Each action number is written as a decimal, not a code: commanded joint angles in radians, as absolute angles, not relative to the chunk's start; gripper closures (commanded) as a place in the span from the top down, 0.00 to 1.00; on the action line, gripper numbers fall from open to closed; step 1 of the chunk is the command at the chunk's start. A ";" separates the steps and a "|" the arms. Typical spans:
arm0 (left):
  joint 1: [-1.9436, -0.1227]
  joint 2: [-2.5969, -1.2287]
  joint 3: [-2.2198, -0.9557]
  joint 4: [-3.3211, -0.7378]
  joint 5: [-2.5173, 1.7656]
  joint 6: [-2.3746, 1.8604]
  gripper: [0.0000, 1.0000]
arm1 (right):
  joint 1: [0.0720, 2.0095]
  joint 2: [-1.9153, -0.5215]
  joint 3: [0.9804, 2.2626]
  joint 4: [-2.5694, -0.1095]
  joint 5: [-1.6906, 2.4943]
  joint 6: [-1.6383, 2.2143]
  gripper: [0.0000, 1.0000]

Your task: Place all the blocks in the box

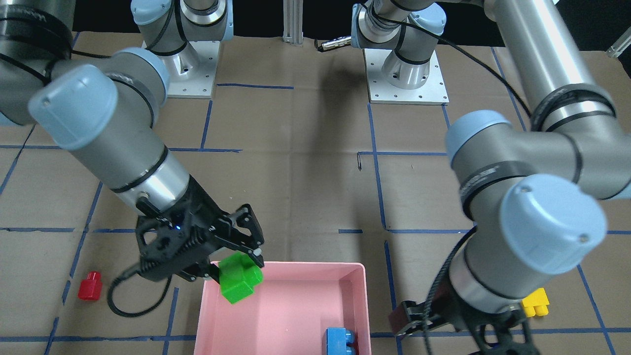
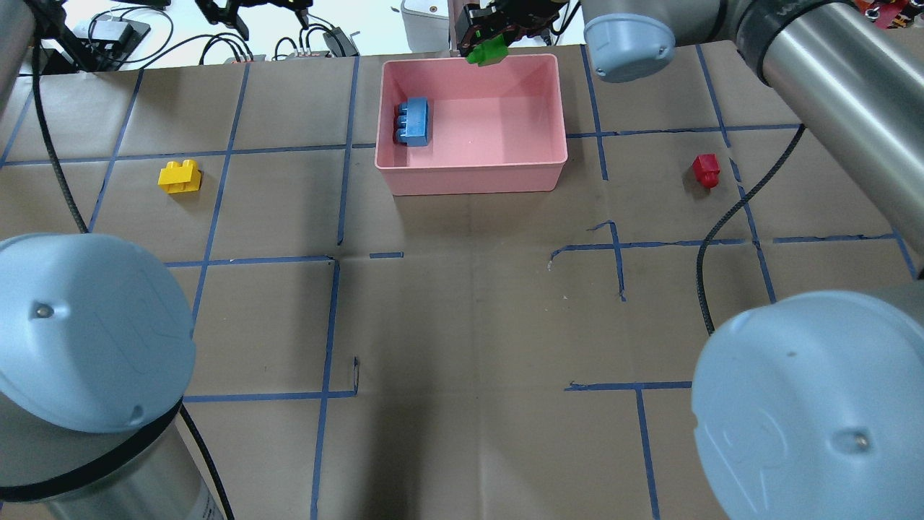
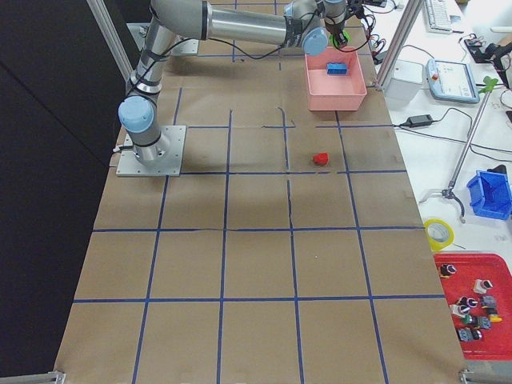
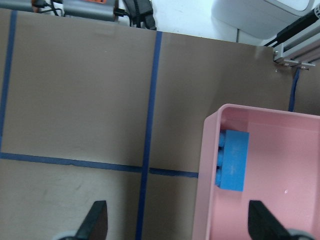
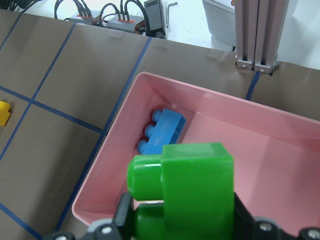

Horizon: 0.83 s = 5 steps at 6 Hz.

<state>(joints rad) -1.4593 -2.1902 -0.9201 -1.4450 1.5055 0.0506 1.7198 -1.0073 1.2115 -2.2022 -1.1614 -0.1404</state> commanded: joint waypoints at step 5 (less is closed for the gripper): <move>-1.166 -2.180 -1.035 -1.482 1.523 0.780 1.00 | 1.669 -1.085 1.221 -2.143 -1.490 -0.194 1.00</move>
